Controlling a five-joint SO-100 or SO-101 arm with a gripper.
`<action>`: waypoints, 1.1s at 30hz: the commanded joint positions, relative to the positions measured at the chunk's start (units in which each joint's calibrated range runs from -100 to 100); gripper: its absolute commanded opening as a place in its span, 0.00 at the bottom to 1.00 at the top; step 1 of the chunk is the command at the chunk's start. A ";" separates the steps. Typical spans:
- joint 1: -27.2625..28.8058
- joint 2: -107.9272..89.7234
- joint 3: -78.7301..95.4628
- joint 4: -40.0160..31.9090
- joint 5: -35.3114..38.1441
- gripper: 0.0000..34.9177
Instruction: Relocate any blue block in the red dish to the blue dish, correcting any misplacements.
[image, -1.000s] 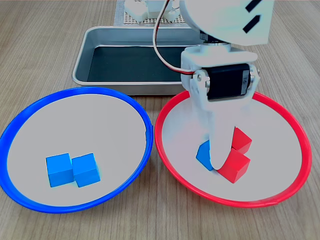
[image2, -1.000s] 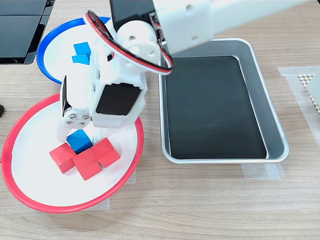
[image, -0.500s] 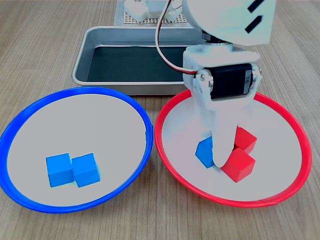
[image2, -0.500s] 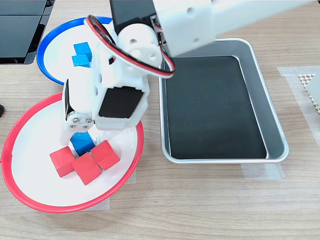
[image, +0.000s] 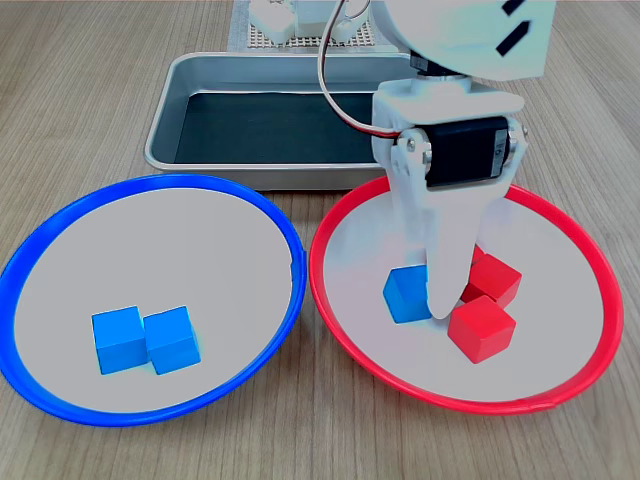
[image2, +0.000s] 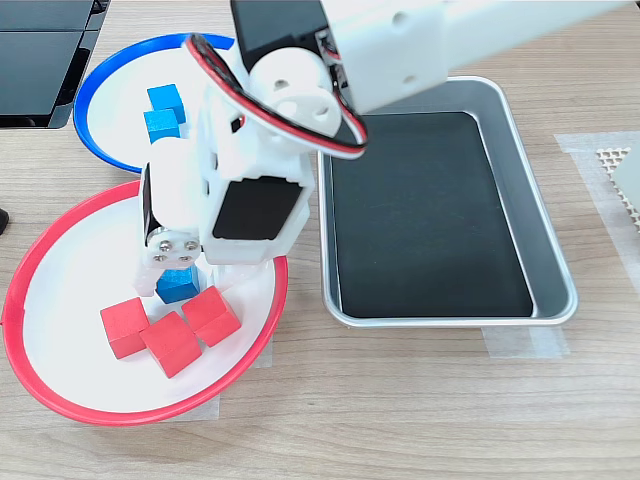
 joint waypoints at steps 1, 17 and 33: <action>1.16 -1.65 0.02 -0.35 -0.15 0.36; 3.24 -2.42 0.84 -3.65 0.59 0.29; 0.79 -1.99 0.47 -4.89 2.00 0.01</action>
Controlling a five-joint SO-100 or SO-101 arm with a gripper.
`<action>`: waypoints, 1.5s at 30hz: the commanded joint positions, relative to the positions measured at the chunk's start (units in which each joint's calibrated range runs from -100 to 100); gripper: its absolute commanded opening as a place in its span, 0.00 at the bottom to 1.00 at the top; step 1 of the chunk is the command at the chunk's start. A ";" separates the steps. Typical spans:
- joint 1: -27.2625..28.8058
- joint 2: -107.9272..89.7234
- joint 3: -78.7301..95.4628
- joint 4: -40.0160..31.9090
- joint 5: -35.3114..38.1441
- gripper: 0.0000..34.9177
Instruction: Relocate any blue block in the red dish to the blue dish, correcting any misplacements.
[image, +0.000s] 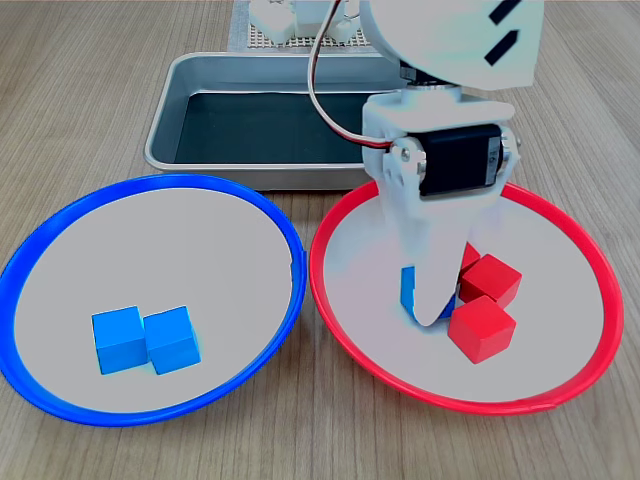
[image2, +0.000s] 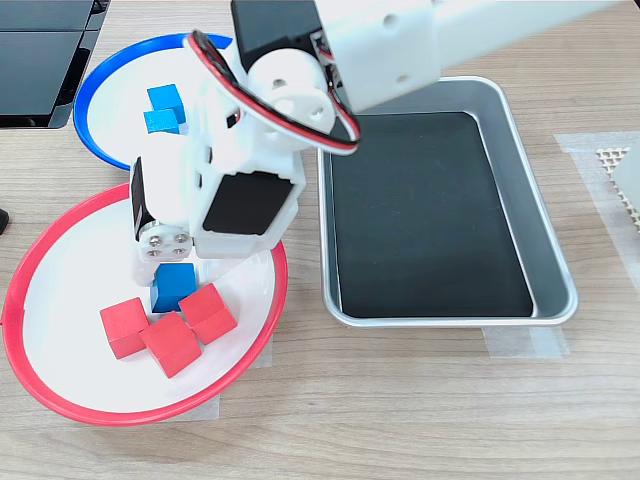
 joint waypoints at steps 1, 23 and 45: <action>-0.27 -1.91 -0.25 -0.32 0.05 0.00; -0.93 -8.13 -1.25 -2.55 0.10 0.00; 15.73 -30.39 20.78 -4.94 4.35 0.00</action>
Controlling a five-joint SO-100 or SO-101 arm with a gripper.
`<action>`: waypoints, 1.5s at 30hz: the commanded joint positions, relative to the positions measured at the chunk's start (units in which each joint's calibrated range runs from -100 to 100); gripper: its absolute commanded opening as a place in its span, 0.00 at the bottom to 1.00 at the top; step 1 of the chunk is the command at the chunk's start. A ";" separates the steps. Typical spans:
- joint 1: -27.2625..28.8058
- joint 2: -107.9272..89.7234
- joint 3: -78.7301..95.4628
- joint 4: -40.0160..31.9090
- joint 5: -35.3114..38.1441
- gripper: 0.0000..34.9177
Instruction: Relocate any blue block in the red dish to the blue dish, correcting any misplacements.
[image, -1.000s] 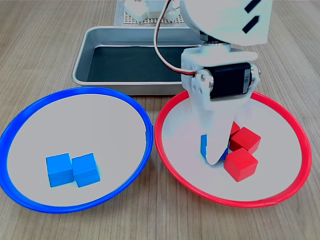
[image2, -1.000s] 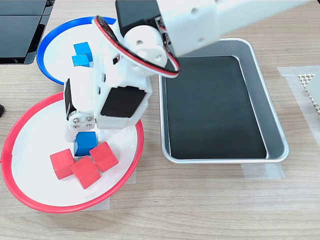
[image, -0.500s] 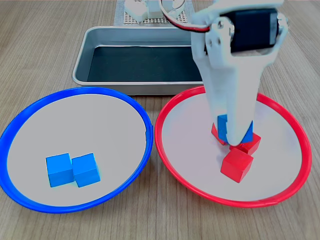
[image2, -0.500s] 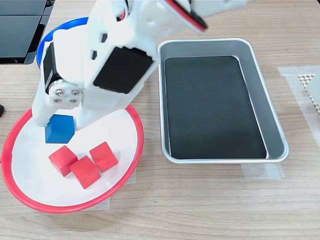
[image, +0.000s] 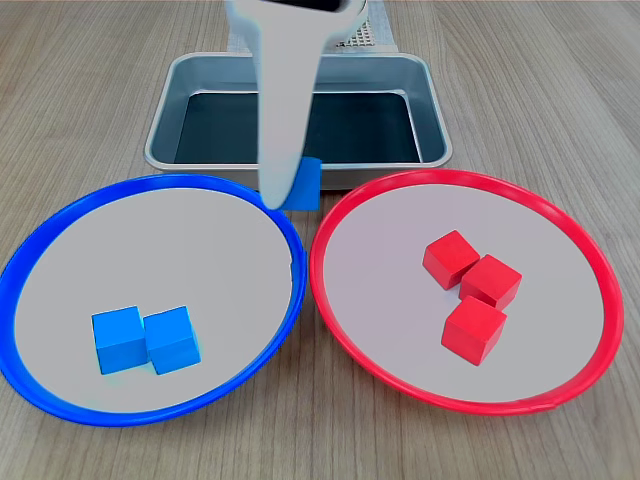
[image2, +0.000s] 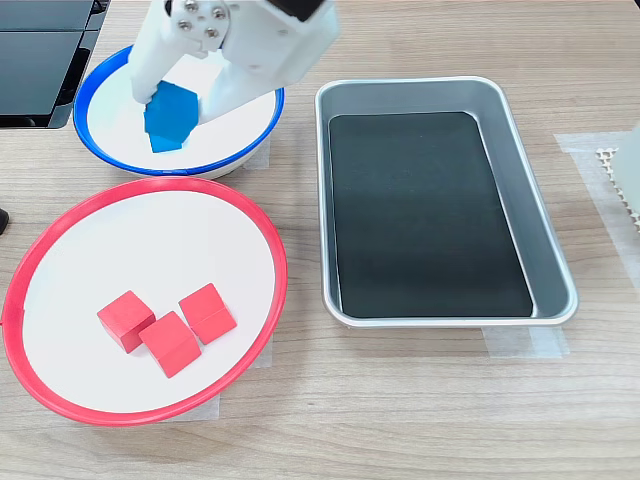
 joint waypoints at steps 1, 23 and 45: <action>4.37 -4.48 2.36 -0.62 0.59 0.00; 13.12 2.69 0.54 -1.28 0.10 0.00; 11.99 13.52 -10.21 2.77 -0.78 0.17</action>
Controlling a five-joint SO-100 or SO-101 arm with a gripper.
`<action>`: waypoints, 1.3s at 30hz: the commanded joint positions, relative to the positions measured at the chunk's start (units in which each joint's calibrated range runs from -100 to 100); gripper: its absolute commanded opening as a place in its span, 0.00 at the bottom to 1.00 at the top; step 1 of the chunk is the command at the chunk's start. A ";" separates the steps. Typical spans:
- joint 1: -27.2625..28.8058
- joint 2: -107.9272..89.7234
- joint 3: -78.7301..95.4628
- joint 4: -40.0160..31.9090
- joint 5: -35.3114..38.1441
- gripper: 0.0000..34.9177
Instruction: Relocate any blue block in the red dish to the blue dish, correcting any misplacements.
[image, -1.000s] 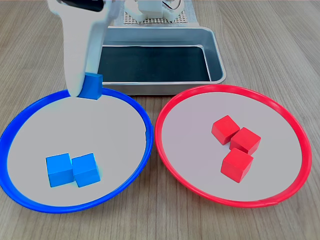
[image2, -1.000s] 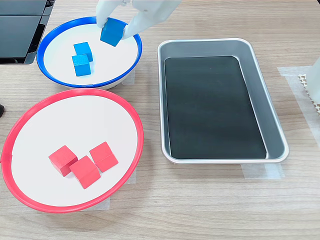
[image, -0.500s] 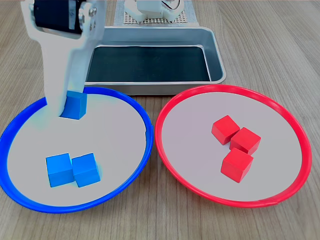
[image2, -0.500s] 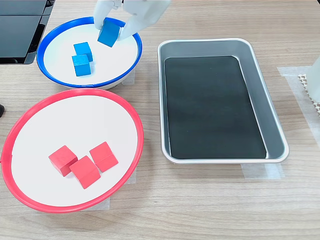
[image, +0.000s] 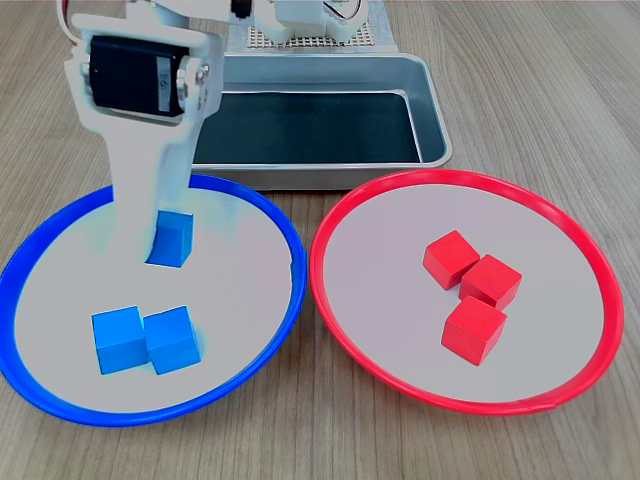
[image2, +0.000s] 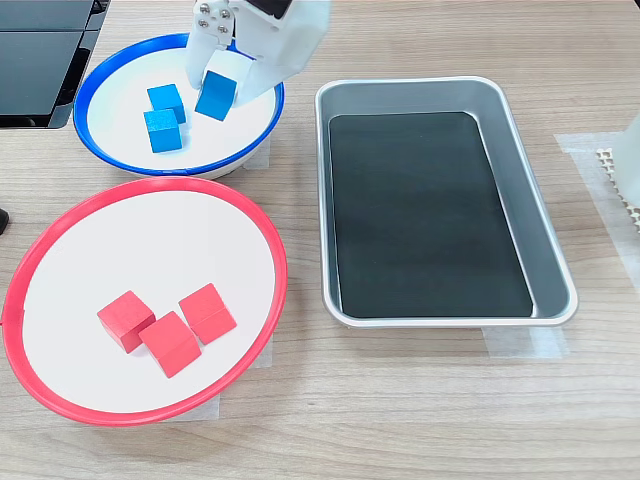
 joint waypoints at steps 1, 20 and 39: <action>-0.05 -0.12 -2.95 0.32 -0.24 0.21; -5.50 -21.02 13.44 -2.32 0.20 0.00; -14.35 -74.83 64.15 -9.42 -0.24 0.00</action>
